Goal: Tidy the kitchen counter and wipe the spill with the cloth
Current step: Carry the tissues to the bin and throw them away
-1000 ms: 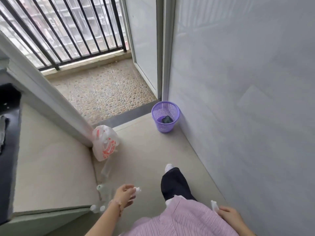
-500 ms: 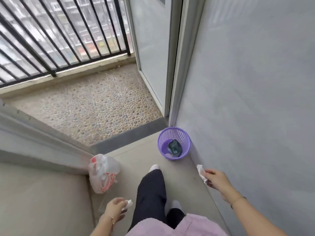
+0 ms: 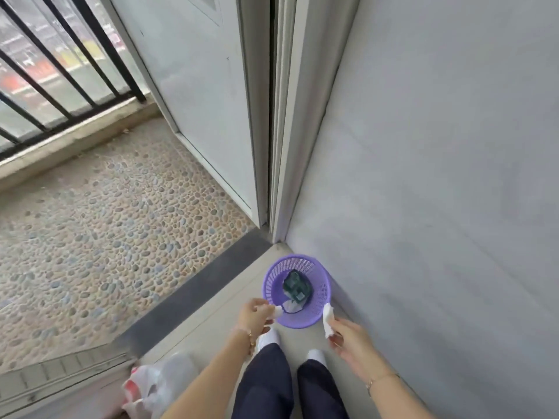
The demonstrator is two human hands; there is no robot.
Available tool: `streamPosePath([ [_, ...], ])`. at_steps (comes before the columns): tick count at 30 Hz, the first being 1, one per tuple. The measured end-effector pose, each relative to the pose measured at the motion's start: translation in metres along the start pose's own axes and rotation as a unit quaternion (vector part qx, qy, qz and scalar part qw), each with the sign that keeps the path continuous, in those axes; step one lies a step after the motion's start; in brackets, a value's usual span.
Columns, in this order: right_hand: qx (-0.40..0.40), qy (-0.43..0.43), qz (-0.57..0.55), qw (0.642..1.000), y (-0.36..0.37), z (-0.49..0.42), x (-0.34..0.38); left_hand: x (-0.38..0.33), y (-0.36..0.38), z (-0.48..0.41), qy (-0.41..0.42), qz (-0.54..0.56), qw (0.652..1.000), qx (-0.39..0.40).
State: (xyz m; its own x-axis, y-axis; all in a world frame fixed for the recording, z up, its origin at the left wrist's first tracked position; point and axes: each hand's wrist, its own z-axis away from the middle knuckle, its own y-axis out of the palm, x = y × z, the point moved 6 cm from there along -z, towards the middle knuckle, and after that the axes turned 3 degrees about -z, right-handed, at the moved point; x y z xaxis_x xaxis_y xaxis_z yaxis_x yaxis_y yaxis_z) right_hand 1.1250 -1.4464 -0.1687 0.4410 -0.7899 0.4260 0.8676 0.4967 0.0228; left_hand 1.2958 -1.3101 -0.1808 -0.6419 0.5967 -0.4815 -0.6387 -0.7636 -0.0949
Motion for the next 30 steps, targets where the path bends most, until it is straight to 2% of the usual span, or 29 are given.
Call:
streamPosePath([
  [7,-0.072,0.082,-0.082,0.991,0.010,-0.088,-0.024,0.027,0.031,-0.086,-0.069,0.058,0.996,0.006],
  [14,-0.108,0.129,-0.091,0.982,0.002,-0.188,-0.064,0.072,0.057,-0.180,-0.111,0.055,0.992,-0.007],
  [21,-0.073,0.153,-0.150,0.974,-0.008,-0.245,-0.103,0.102,0.064,-0.223,-0.137,0.135,0.981,-0.004],
  [26,-0.071,0.147,-0.070,0.984,-0.015,-0.222,-0.104,0.106,0.048,-0.211,-0.134,0.083,0.987,-0.020],
  [30,-0.083,0.085,0.060,0.991,-0.028,-0.180,-0.077,0.091,0.024,-0.173,-0.101,0.004,0.994,-0.027],
])
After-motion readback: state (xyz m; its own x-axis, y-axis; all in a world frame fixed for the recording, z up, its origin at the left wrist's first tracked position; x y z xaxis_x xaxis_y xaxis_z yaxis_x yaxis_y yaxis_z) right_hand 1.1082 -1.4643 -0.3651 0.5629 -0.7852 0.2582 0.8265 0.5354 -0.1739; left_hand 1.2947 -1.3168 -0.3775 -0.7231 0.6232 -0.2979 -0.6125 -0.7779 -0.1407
